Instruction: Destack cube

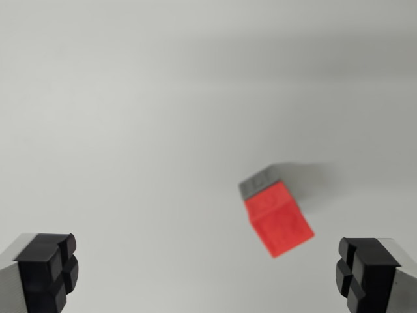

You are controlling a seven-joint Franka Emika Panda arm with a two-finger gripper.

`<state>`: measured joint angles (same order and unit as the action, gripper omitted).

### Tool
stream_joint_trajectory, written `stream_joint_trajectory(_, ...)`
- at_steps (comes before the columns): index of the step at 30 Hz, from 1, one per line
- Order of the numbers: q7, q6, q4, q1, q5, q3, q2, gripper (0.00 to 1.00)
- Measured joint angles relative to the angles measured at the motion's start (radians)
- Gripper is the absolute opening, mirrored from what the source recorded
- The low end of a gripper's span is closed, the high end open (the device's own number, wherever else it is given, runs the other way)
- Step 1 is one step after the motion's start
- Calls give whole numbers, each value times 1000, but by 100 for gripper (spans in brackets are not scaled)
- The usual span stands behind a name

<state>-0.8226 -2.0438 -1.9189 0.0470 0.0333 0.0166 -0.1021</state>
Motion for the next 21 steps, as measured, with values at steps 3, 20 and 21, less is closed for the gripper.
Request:
stream_joint_trajectory(3, 0, 0, 0, 0, 0, 0, 0, 100)
stream_joint_trajectory(20, 11, -7, -11, 1, 0, 1, 0, 100)
stream_joint_trajectory(21, 15, -9, -13, 1, 0, 1, 0, 100)
